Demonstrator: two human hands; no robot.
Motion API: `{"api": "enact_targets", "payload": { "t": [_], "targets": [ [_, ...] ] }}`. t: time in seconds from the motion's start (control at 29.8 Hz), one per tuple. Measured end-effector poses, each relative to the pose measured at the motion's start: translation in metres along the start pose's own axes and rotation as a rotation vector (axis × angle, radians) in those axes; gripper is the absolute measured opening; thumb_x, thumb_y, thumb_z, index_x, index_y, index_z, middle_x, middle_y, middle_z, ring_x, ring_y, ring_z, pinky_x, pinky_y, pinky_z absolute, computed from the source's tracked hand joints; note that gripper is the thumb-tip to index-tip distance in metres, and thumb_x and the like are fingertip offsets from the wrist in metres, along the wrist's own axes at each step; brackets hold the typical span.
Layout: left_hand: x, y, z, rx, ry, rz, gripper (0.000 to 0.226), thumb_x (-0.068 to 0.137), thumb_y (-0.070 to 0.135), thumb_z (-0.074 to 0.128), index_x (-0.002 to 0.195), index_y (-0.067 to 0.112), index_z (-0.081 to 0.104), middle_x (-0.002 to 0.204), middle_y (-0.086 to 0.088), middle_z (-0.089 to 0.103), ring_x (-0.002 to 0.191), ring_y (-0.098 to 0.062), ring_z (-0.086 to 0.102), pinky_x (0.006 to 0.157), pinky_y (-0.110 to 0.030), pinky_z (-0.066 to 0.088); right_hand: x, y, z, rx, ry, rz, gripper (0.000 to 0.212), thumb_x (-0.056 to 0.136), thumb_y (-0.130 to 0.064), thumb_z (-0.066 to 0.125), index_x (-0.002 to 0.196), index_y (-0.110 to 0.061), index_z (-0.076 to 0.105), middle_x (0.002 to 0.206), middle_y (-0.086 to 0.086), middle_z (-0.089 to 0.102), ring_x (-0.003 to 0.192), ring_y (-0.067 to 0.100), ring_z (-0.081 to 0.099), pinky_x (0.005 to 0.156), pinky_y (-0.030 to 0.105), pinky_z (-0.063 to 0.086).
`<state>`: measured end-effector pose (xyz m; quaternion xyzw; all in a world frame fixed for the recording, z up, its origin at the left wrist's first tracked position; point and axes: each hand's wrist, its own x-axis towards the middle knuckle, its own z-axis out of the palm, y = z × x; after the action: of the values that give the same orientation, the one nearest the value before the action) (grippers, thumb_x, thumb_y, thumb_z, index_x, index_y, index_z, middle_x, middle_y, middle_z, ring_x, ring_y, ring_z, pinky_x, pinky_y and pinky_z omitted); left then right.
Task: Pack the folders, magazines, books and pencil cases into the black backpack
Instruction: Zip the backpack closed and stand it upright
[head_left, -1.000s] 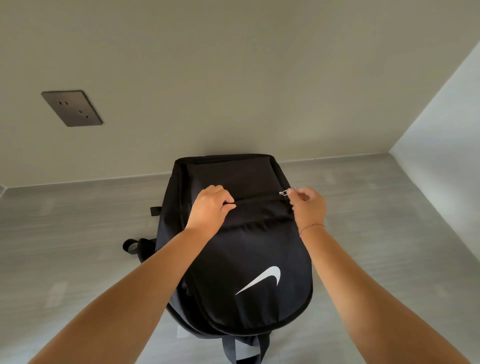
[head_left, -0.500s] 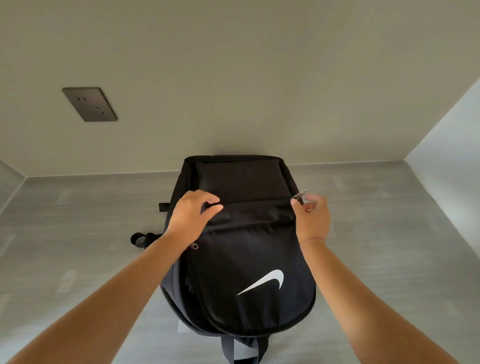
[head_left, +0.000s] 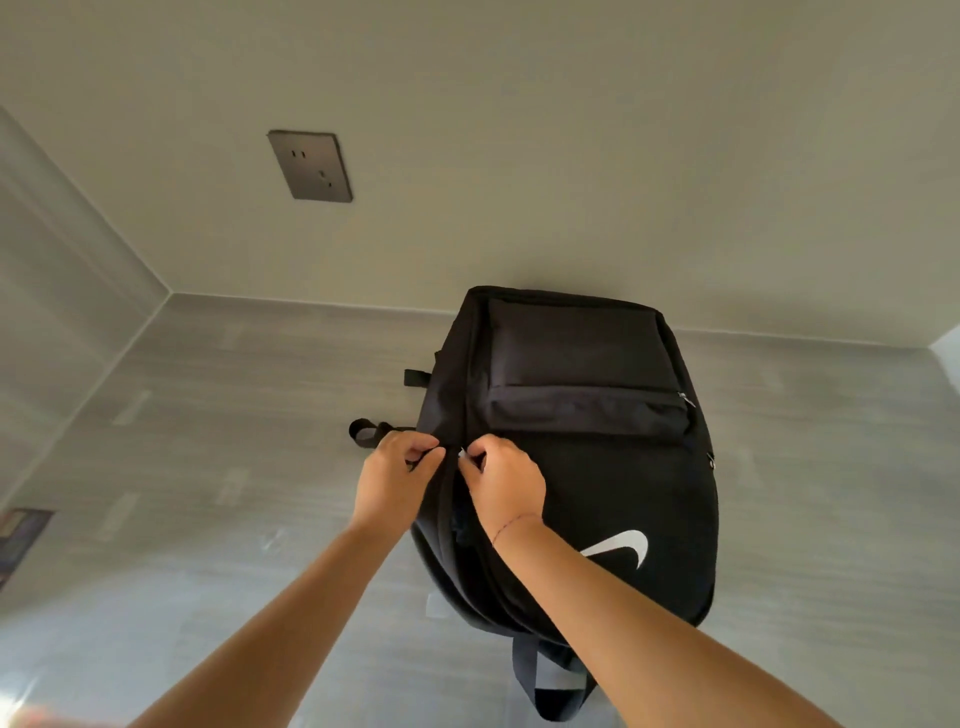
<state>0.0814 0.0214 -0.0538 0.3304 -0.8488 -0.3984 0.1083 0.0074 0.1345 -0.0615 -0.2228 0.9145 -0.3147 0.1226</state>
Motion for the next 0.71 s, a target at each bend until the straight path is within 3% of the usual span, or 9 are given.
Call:
{"api": "enact_targets", "payload": {
  "t": [0.17,0.3,0.4,0.47,0.57,0.71],
  "targets": [
    [-0.002,0.002,0.001,-0.012,-0.004,-0.074,0.020,0.087,0.033,0.062,0.098,0.017,0.069,0.092,0.003,0.068,0.081,-0.007,0.061,0.062,-0.010,0.040,0.005,-0.006,-0.001,0.087,-0.055,0.139,0.016,0.088,-0.034,0.059,0.091,-0.020,0.066,0.092,-0.002,0.067,0.086,0.017,0.064,0.077,0.034,0.054],
    [0.003,0.011,0.004,-0.003,-0.068,-0.168,0.033,0.083,0.046,0.063,0.088,0.014,0.069,0.080,0.004,0.066,0.076,-0.011,0.059,0.064,-0.021,0.046,-0.011,-0.006,-0.002,0.479,-0.132,0.280,0.026,0.090,-0.028,0.058,0.076,-0.009,0.068,0.066,0.003,0.065,0.057,0.013,0.060,0.069,0.033,0.056],
    [0.007,0.018,0.006,0.016,-0.147,-0.164,0.045,0.078,0.050,0.066,0.078,0.006,0.073,0.070,-0.009,0.068,0.067,-0.017,0.061,0.062,-0.028,0.048,-0.023,-0.007,-0.002,0.566,-0.122,0.315,0.025,0.089,-0.023,0.060,0.067,-0.012,0.063,0.059,0.001,0.061,0.047,0.010,0.053,0.061,0.027,0.052],
    [0.009,0.023,0.005,0.002,-0.168,-0.130,0.032,0.080,0.039,0.068,0.072,0.008,0.074,0.064,-0.009,0.068,0.064,-0.021,0.062,0.065,-0.032,0.051,-0.029,-0.008,-0.001,0.530,-0.097,0.303,0.028,0.088,-0.023,0.061,0.062,-0.014,0.059,0.055,-0.001,0.059,0.047,0.009,0.051,0.060,0.026,0.050],
    [0.012,0.026,0.002,-0.053,-0.141,-0.111,0.017,0.080,0.024,0.069,0.070,0.011,0.073,0.057,0.000,0.064,0.058,-0.014,0.059,0.067,-0.029,0.052,-0.043,-0.007,0.001,0.520,-0.077,0.298,0.030,0.087,-0.024,0.061,0.059,-0.016,0.055,0.052,-0.003,0.057,0.049,0.009,0.050,0.063,0.030,0.050],
    [0.013,0.019,0.001,-0.098,-0.104,-0.111,0.012,0.081,0.022,0.068,0.074,0.014,0.072,0.059,0.000,0.066,0.061,-0.014,0.063,0.064,-0.026,0.047,-0.077,0.002,-0.002,0.493,-0.084,0.286,0.029,0.085,-0.026,0.060,0.062,-0.010,0.058,0.052,-0.001,0.058,0.049,0.010,0.051,0.061,0.033,0.049]
  ]
}}
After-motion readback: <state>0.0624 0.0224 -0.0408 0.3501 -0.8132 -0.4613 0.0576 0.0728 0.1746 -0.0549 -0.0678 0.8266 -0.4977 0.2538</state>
